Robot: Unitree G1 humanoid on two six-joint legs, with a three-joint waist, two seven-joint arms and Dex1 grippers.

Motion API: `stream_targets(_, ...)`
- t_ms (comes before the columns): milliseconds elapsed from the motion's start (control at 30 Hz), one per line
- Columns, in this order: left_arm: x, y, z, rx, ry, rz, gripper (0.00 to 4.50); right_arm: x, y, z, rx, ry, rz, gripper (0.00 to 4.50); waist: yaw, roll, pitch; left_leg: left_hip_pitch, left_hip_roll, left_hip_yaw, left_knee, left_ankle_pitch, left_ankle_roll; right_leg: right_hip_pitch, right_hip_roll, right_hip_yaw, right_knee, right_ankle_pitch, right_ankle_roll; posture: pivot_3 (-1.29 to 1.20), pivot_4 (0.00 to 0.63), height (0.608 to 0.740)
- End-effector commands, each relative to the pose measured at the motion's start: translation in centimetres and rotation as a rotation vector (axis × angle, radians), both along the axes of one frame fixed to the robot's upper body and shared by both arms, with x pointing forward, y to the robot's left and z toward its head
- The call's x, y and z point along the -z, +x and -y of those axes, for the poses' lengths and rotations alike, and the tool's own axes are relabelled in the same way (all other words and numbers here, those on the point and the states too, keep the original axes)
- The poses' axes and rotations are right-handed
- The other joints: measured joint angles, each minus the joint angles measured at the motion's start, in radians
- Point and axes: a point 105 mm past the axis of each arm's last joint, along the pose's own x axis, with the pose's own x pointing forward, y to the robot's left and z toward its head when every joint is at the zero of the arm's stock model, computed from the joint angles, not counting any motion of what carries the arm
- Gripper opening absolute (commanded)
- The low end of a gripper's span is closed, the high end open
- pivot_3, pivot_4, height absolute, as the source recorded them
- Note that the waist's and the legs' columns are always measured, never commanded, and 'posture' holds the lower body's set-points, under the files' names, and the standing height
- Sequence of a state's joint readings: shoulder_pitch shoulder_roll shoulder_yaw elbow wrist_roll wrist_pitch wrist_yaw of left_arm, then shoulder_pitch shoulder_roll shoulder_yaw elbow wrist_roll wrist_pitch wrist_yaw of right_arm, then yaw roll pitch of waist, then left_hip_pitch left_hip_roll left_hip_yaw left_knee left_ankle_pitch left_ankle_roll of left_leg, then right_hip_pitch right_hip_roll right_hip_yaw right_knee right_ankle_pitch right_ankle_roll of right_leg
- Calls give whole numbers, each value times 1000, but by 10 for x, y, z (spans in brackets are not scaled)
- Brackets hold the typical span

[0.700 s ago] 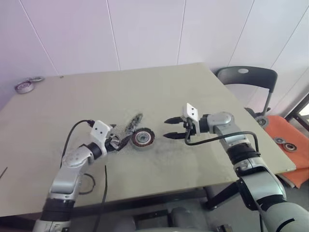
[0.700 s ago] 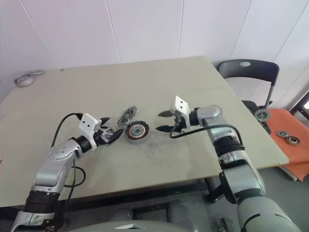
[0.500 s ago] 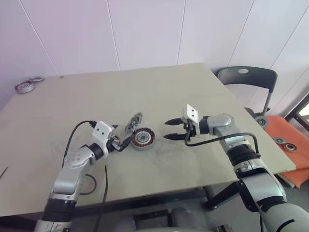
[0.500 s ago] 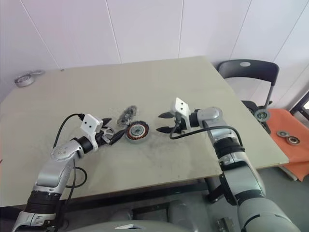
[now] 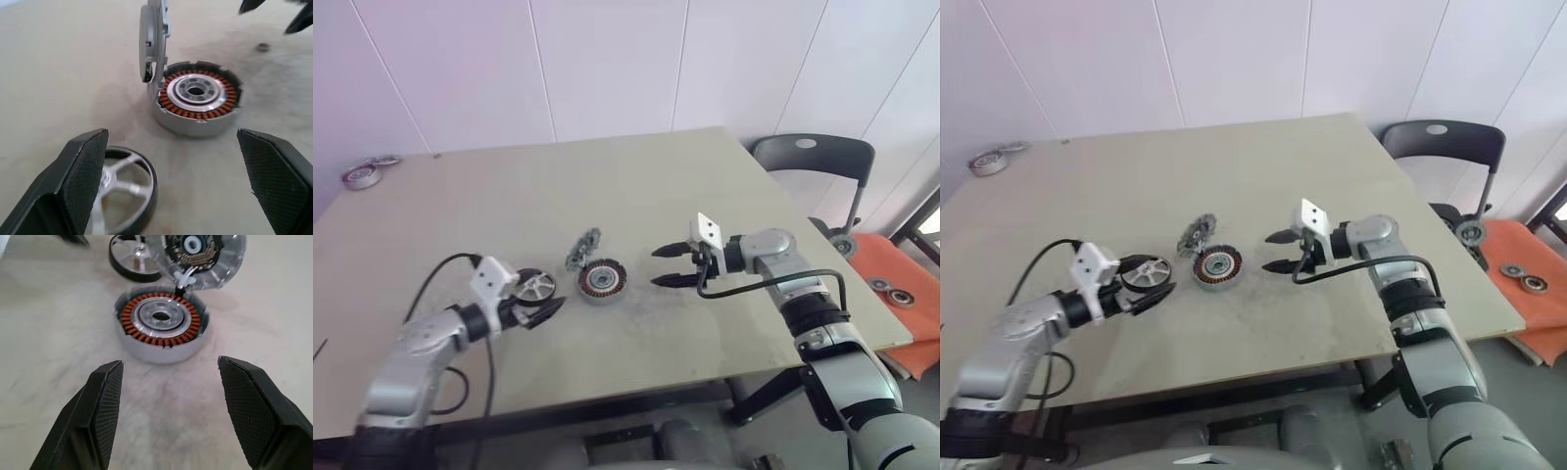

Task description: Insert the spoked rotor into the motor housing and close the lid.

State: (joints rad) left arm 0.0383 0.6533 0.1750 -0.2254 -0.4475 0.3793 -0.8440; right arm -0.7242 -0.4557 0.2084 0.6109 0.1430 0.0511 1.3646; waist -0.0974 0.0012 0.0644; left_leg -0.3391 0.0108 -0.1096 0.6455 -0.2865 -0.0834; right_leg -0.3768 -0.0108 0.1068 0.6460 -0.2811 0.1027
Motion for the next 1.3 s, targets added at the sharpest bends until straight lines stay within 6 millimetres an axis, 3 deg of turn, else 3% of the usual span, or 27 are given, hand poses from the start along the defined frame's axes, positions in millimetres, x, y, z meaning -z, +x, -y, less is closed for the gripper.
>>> stream_targets(33,-27,-8,-15,39,-24,20,4478,-16,3,-7,-31,20,52,3242,0,0,0,0,0,0,0,0,0,0,0,0,0,0,0,0,0,740)
stream_targets(167,-27,-23,-22,90,6,-50,4478,-11,6,-2,-24,-6,40,3242,-1,0,0,0,0,0,0,0,0,0,0,0,-1,0,0,0,0,740)
stream_targets(333,-26,-36,-20,145,13,-103,4478,8,15,29,54,-131,11,3242,1,-1,1,-1,0,0,0,0,0,0,0,0,-1,-1,-1,0,0,740)
stream_targets(567,-28,-34,-20,128,9,-94,4478,18,16,62,93,-228,-20,3242,-6,-1,1,-1,0,0,-1,0,0,-1,0,0,-1,-1,-2,0,0,740)
stream_targets(900,-23,-30,-13,126,-14,-85,4478,4,19,57,90,-179,8,3242,-4,-1,2,0,0,1,-1,0,0,-1,0,1,-1,-1,-2,0,0,740)
stream_targets(1300,-19,-33,-10,126,-19,-91,4478,21,19,75,166,-239,-40,3242,-3,-1,2,0,0,1,0,0,0,-1,0,1,-1,-1,-2,0,0,740)
